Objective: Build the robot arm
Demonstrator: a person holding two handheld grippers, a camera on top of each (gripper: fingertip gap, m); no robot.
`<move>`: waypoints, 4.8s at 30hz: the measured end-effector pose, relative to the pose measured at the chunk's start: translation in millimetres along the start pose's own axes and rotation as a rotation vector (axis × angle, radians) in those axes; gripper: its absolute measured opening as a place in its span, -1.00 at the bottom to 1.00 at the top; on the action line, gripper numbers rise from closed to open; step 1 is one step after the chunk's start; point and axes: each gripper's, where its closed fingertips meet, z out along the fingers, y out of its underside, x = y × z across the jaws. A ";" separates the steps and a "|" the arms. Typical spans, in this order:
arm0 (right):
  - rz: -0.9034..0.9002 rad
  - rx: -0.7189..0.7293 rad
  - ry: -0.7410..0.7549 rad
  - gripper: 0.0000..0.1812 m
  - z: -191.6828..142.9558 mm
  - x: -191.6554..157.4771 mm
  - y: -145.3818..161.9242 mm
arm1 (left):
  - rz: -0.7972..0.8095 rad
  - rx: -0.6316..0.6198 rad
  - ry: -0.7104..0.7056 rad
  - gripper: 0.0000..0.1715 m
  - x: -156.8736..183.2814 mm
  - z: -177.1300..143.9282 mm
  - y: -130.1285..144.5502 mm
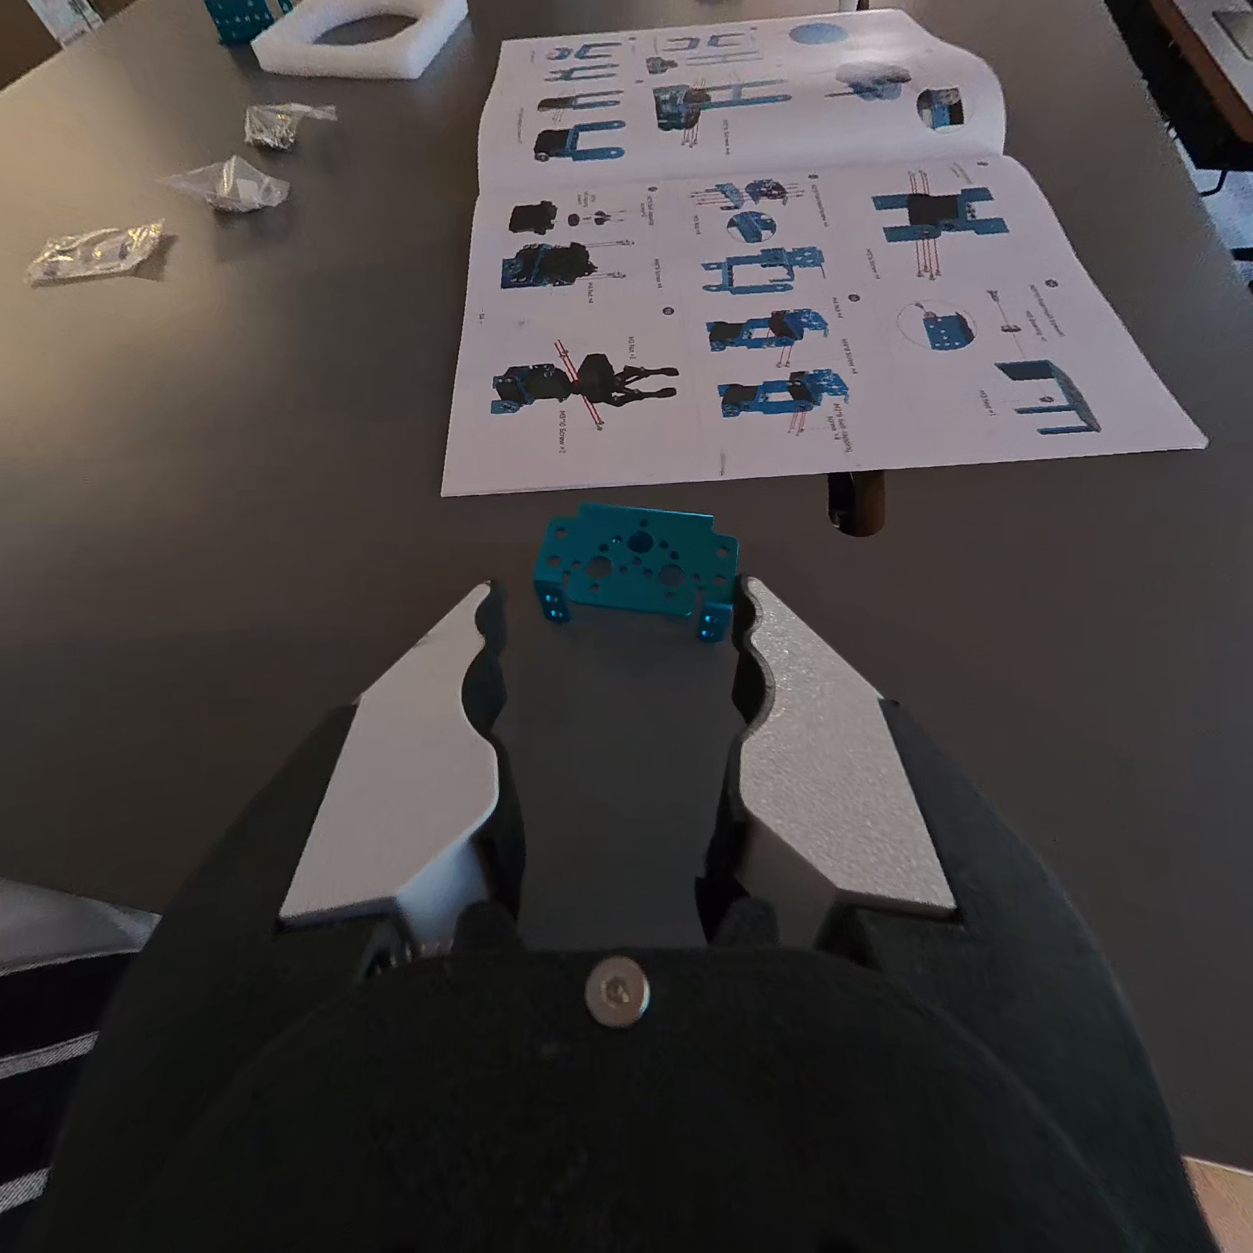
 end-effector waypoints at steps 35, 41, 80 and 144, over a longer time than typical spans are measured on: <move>-0.023 0.345 -0.132 -0.28 -3.3 -211.8 -81.6 | 0.041 0.084 -0.201 -0.57 -67.1 -218.2 60.0; 0.080 0.462 -0.015 -0.58 22.6 -317.3 -95.9 | 0.058 0.056 -0.171 -0.58 -81.9 -352.1 134.7; 0.269 0.428 0.679 -0.54 55.5 -197.6 -115.9 | 0.413 0.310 1.081 -0.62 -74.6 -62.7 -215.4; 1.108 0.476 0.881 -0.85 1.5 2.7 -3.0 | -0.042 0.192 0.775 -0.71 -158.3 111.8 -221.8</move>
